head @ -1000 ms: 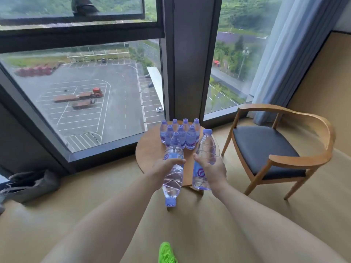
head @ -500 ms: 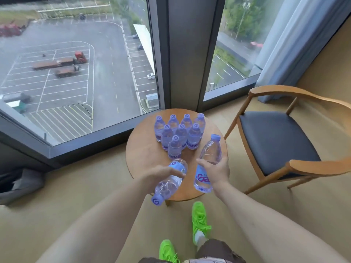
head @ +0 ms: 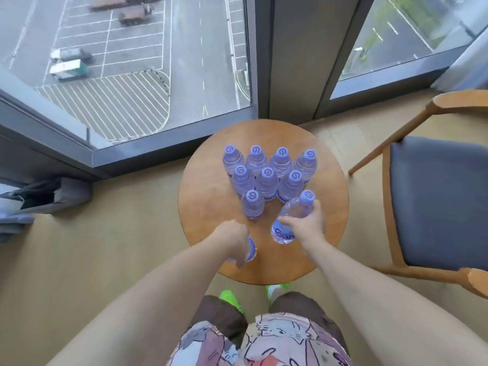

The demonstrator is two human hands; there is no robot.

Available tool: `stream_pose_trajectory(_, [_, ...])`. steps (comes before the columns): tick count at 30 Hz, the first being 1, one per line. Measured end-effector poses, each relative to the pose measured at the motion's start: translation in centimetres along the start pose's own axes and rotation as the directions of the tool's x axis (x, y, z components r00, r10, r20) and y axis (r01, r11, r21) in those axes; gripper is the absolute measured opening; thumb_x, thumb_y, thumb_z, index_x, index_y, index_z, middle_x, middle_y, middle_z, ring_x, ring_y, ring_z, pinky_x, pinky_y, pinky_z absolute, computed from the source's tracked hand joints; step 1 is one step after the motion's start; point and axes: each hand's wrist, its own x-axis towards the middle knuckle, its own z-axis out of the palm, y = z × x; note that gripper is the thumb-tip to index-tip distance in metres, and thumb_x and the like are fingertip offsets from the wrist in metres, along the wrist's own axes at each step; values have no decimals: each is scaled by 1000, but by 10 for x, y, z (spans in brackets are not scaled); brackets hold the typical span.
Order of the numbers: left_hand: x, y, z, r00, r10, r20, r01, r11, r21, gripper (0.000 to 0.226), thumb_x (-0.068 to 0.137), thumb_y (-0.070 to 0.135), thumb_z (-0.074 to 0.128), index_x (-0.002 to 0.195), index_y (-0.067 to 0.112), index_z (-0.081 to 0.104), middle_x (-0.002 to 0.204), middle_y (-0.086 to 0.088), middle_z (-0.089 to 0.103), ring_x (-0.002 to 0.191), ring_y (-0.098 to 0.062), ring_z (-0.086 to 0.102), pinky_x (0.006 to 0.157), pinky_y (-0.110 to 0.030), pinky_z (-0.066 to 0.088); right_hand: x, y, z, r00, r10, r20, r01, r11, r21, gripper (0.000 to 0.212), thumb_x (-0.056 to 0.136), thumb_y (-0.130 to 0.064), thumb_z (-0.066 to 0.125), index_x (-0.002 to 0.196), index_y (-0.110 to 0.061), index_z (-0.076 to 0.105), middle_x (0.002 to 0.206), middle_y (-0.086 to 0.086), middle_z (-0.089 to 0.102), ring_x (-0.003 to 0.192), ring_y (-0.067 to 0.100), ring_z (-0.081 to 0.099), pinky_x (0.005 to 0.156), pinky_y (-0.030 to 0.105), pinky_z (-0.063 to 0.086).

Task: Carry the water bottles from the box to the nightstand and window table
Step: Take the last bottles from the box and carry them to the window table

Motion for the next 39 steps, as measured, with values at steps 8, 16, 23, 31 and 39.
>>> stream_pose_trajectory(8, [25, -8, 15, 987, 105, -125, -107, 994, -2, 68, 69, 26, 90, 128, 21, 58, 116, -6, 68, 112, -29, 64, 74, -34, 45, 17, 1, 16, 997, 33, 67, -24, 992, -125, 70, 59, -5, 94, 117, -21, 58, 109, 5, 71, 103, 27, 67, 96, 45, 53])
stream_pose_trajectory(16, [20, -6, -6, 872, 233, -430, -343, 918, -200, 41, 82, 11, 62, 120, 19, 74, 109, -12, 69, 103, -33, 62, 81, -36, 48, 3, -13, 12, 994, -68, 87, 95, 930, -354, 70, 67, -23, 93, 131, -21, 64, 116, 2, 70, 107, 19, 62, 95, 27, 45])
stream_pose_trajectory(23, [13, -7, -22, 821, 348, -452, -444, 888, -124, 43, 78, -2, 56, 112, 12, 77, 107, -10, 73, 101, -32, 64, 82, -40, 50, -1, -30, 11, 992, -117, 56, 130, 879, -459, 41, 68, -16, 84, 108, -21, 76, 98, 0, 75, 97, 21, 67, 75, 21, 41])
stream_pose_trajectory(31, [16, -11, -21, 739, 524, -424, -545, 834, 80, 33, 81, -2, 55, 105, 6, 77, 101, -13, 70, 97, -33, 62, 71, -31, 35, 6, -34, 19, 982, -186, 40, 185, 882, -433, 38, 72, -8, 83, 108, -14, 76, 102, 6, 75, 99, 23, 67, 82, 19, 43])
stream_pose_trajectory(39, [23, -8, -19, 696, 628, -347, -565, 778, 274, 30, 83, -7, 49, 98, 9, 69, 103, -8, 66, 102, -29, 56, 89, -36, 43, 8, -39, 30, 982, -183, 35, 182, 900, -397, 44, 74, -11, 84, 117, -14, 74, 117, 7, 70, 111, 23, 64, 97, 25, 45])
